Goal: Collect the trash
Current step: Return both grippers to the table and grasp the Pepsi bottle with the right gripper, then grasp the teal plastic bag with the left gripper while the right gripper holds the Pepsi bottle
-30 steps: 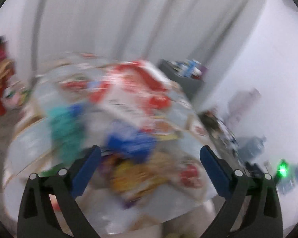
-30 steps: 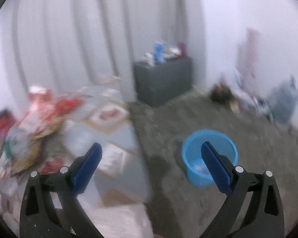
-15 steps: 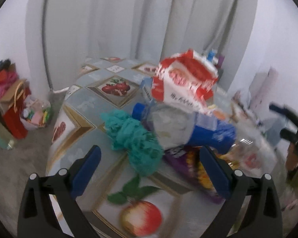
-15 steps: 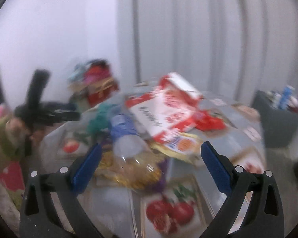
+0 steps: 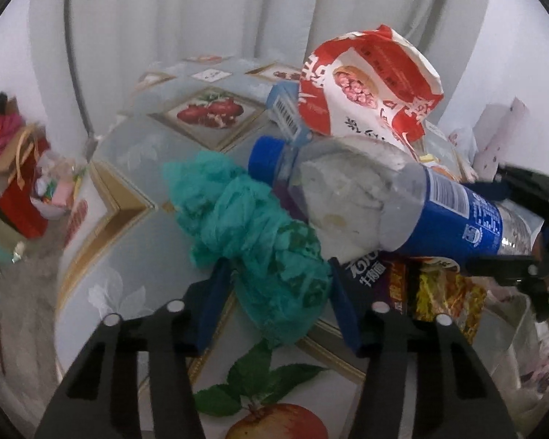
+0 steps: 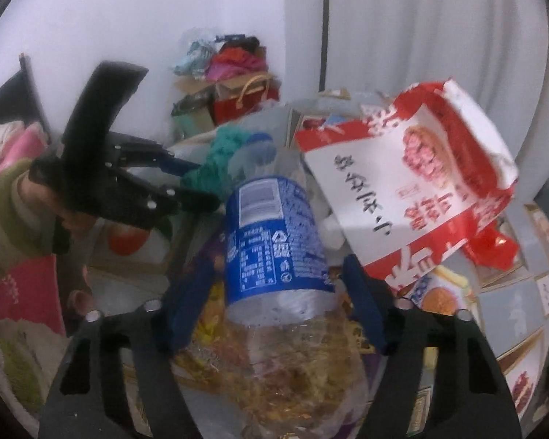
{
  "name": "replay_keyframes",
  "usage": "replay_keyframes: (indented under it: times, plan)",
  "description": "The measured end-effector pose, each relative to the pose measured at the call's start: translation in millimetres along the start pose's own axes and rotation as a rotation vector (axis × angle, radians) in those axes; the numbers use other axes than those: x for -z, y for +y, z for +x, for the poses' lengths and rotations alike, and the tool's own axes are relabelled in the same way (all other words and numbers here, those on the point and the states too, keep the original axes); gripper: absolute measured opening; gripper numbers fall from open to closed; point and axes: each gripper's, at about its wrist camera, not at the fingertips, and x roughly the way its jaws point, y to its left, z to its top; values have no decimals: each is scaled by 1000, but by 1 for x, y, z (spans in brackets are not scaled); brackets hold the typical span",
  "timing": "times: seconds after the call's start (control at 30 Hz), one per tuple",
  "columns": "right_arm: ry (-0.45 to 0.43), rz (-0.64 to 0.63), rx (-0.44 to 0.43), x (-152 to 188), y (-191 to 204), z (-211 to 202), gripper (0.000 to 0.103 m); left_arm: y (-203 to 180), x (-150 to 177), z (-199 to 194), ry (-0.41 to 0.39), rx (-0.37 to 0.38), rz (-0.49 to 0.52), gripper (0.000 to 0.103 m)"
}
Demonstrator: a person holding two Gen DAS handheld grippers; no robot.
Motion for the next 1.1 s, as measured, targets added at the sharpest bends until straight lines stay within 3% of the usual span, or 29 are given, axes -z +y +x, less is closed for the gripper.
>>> replay_keyframes:
  times: [0.23,0.5,0.7,0.8,0.93,1.03,1.1]
  plan:
    - [-40,7,-4,7,1,-22,56,-2,3,-12,-33,-26,1,33]
    - [-57,7,38,21,3,-49,56,-12,14,-51,-91,-40,15,30]
    - [-15,70,105,61,9,-80,56,-35,43,-66,-44,50,46,30]
    - [4,156,147,84,4,-92,56,-38,55,-59,3,55,31,31]
    - [13,301,173,104,-4,-98,56,-28,62,-49,57,92,-79,41]
    - [21,337,178,106,-1,-94,59,-24,60,-53,44,109,-132,62]
    - [23,336,181,105,3,-93,65,-23,56,-57,17,108,-152,69]
